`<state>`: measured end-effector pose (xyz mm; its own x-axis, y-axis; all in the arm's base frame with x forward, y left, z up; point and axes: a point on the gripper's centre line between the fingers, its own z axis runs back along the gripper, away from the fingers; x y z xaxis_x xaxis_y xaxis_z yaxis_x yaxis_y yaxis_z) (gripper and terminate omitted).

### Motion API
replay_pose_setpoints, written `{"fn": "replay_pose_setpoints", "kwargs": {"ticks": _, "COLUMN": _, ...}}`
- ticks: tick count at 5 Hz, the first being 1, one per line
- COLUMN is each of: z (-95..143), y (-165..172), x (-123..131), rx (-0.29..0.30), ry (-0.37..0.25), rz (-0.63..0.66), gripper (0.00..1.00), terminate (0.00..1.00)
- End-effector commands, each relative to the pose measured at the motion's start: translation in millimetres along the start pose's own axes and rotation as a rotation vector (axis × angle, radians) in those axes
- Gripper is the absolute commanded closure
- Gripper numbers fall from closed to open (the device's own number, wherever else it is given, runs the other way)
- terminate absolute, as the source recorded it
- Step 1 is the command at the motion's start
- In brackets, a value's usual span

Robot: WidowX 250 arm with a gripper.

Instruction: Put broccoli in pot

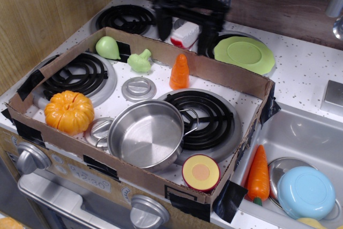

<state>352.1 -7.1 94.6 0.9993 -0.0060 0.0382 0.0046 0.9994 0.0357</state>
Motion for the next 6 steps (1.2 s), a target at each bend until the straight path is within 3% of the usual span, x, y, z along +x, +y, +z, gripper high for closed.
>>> {"fn": "replay_pose_setpoints", "kwargs": {"ticks": 1, "z": 28, "y": 29, "x": -5, "rx": 0.050, "ry": -0.055, "rz": 0.044, "gripper": 0.00, "terminate": 0.00}}
{"fn": "replay_pose_setpoints", "kwargs": {"ticks": 2, "z": 25, "y": 50, "x": 1, "rx": 0.069, "ry": -0.043, "rz": 0.044, "gripper": 0.00, "terminate": 0.00}}
{"fn": "replay_pose_setpoints", "kwargs": {"ticks": 4, "z": 8, "y": 87, "x": 11, "rx": 0.053, "ry": -0.072, "rz": 0.037, "gripper": 0.00, "terminate": 0.00}}
{"fn": "replay_pose_setpoints", "kwargs": {"ticks": 6, "z": -10, "y": 93, "x": 22, "rx": 0.009, "ry": -0.200, "rz": 0.062, "gripper": 0.00, "terminate": 0.00}}
